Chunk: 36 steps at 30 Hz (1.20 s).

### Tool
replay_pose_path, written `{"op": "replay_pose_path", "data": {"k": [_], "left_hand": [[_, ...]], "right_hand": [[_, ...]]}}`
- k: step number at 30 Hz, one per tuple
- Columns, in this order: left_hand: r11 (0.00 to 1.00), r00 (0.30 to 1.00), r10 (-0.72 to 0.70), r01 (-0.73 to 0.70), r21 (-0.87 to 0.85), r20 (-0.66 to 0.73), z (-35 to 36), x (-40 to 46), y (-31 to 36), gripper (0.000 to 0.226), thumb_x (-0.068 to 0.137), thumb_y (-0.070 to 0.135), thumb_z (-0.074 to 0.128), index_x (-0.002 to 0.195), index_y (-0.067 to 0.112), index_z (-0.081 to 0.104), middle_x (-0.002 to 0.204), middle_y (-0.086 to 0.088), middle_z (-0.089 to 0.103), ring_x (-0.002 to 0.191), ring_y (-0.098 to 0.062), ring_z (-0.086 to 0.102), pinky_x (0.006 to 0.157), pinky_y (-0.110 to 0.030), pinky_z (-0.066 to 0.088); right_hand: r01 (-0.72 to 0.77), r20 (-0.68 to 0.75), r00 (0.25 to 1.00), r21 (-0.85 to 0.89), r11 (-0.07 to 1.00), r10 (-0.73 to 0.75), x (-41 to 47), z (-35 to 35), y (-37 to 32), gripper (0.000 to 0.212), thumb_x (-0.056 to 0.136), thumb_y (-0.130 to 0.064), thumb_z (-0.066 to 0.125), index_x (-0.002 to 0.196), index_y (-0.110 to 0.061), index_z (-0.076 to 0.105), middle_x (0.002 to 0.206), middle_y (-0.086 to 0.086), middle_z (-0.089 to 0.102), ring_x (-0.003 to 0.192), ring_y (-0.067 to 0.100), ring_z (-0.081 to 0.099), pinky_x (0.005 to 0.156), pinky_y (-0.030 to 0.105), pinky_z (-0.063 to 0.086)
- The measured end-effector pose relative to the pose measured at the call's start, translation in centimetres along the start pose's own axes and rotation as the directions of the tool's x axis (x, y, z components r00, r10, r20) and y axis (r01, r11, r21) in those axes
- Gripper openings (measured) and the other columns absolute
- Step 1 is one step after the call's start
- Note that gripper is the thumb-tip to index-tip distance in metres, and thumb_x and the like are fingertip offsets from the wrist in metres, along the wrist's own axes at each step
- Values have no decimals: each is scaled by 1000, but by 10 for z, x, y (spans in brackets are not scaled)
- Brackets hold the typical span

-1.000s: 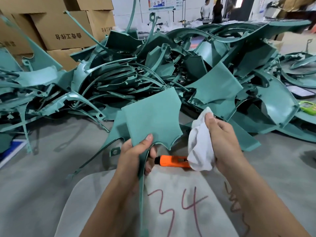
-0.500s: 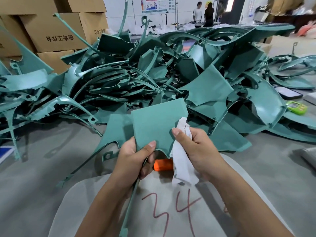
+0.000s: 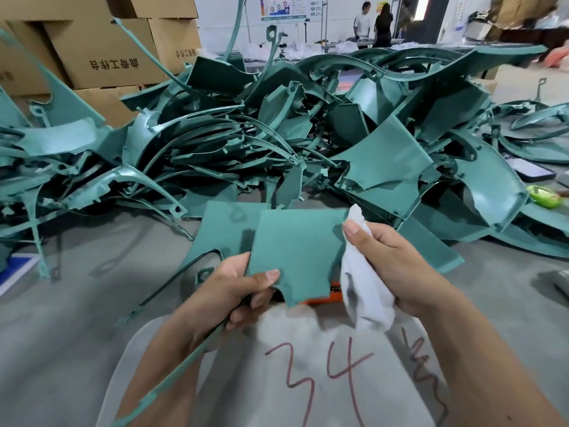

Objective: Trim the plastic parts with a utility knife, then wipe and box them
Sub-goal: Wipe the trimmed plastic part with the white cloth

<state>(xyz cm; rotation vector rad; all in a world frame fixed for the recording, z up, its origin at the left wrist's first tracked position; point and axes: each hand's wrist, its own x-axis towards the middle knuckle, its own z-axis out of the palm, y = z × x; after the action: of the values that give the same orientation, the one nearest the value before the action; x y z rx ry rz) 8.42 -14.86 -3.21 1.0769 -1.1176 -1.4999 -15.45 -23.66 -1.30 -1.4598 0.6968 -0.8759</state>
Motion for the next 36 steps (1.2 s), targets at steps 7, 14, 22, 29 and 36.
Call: {"op": "replay_pose_path", "data": {"k": [7, 14, 22, 29, 36], "left_hand": [[995, 993, 31, -20, -101, 113, -4, -8, 1, 31, 95, 44, 65, 90, 14, 68, 71, -12, 51, 35, -4, 36, 31, -14, 29], [843, 964, 221, -266, -468, -150, 18, 8, 1, 69, 82, 49, 65, 142, 15, 59, 131, -14, 67, 112, -29, 70, 83, -35, 60], [902, 703, 195, -403, -156, -684, 36, 26, -19, 8, 91, 18, 74, 97, 14, 76, 78, -12, 74, 47, -19, 61, 46, -28, 53], [931, 858, 215, -325, -168, -467, 8, 12, -6, 16, 84, 18, 69, 99, 15, 71, 82, 0, 68, 41, -8, 42, 37, -16, 33], [973, 865, 207, -232, 1, -457, 9, 9, -13, 32, 80, 20, 77, 101, -1, 65, 80, -12, 68, 48, -16, 45, 36, -21, 34]], "right_hand": [[-79, -6, 997, 87, 993, 80, -1, -13, -2, 47, 92, -49, 68, 85, -3, 74, 63, 26, 64, 50, 28, 60, 53, 31, 50], [96, -301, 933, 733, 673, 196, 5, 31, 4, 23, 79, -42, 71, 81, -23, 58, 57, -5, 57, 48, 10, 58, 50, 22, 52], [-119, -104, 984, 199, 973, 142, -1, 60, 22, 31, 104, -41, 59, 80, -37, 78, 82, -2, 79, 72, 11, 74, 62, 22, 55], [-32, 283, 959, 71, 997, 11, -9, 39, 9, 29, 108, -37, 51, 93, -28, 74, 83, -10, 71, 70, 4, 64, 66, 17, 50], [-93, 214, 975, 135, 986, 63, -6, 30, 6, 44, 104, -47, 48, 89, -20, 79, 76, 32, 70, 61, 31, 65, 53, 27, 51]]}}
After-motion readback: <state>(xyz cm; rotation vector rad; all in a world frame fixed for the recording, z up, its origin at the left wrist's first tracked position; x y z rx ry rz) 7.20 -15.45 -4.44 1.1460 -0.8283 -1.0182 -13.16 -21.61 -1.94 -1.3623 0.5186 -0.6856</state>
